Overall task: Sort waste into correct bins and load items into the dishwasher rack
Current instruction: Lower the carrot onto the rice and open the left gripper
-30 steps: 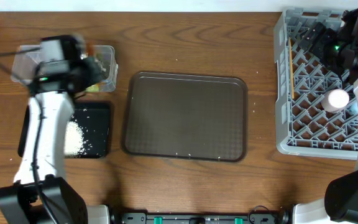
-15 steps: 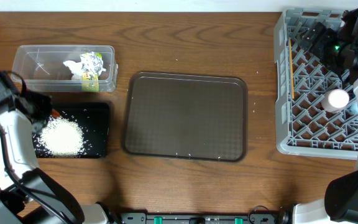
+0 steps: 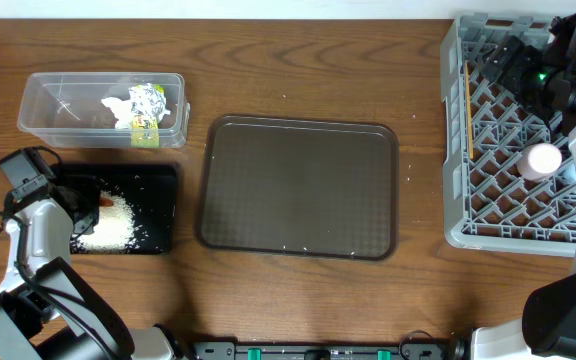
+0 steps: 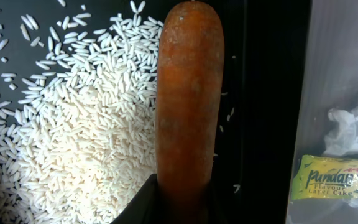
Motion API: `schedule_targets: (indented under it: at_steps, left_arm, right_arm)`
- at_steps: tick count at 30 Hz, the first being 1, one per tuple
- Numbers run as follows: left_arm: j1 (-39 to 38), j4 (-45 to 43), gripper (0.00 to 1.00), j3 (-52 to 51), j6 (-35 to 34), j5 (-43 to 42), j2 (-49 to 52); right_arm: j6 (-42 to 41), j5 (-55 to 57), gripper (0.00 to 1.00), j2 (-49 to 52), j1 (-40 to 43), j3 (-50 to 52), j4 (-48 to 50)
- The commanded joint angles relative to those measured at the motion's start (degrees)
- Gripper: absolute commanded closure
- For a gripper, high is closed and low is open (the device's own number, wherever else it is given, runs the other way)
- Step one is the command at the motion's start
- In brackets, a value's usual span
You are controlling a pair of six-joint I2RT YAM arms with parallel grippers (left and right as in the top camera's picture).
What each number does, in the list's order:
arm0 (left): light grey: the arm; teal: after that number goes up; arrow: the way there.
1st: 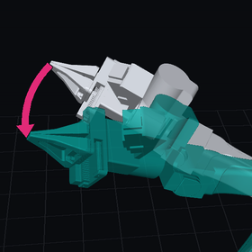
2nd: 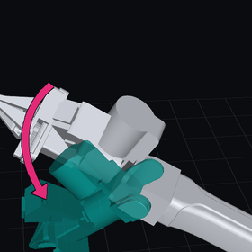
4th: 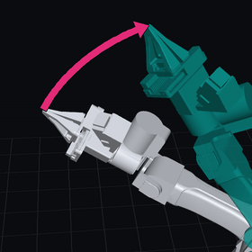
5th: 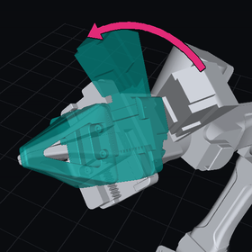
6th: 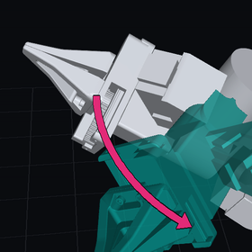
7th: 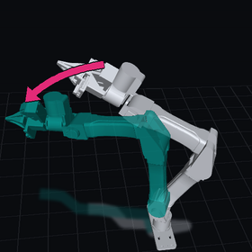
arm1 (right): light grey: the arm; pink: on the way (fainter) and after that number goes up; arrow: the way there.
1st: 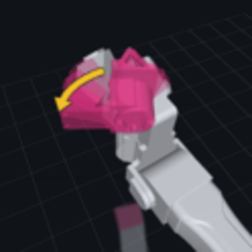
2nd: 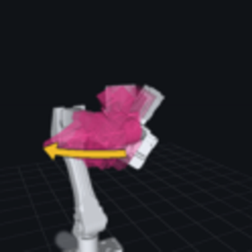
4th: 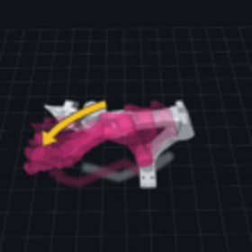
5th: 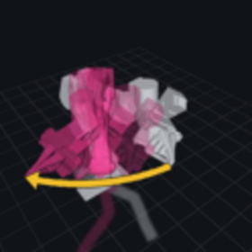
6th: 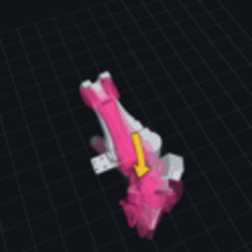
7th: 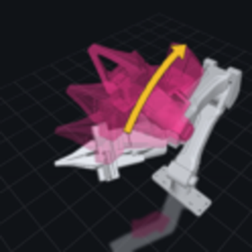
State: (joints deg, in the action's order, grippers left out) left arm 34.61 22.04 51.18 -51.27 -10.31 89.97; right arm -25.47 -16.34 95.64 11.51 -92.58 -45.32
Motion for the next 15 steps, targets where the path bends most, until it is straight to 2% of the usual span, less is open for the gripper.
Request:
schedule_targets:
  at_steps: [1, 11, 12, 15]
  left_arm:
    - [0.04, -0.33, 0.86, -0.13, -0.94, 0.98, 0.37]
    - [0.02, 0.13, 0.83, -0.13, -0.92, 4.0, 0.37]
    - [0.04, 0.15, 0.78, -0.13, -0.92, 4.0, 0.37]
    - [0.02, 0.37, 0.77, -0.13, -0.92, 5.57, 0.37]
  right_arm:
    - [-0.63, -0.37, 0.01, 0.37, 0.37, -0.31, 0.04]
    - [-0.63, -0.37, 0.01, 0.37, 0.37, -0.31, 0.02]
    - [-0.63, -0.37, 0.01, 0.37, 0.37, -0.31, 0.04]
    - [-0.63, -0.37, 0.01, 0.37, 0.37, -0.31, 0.02]
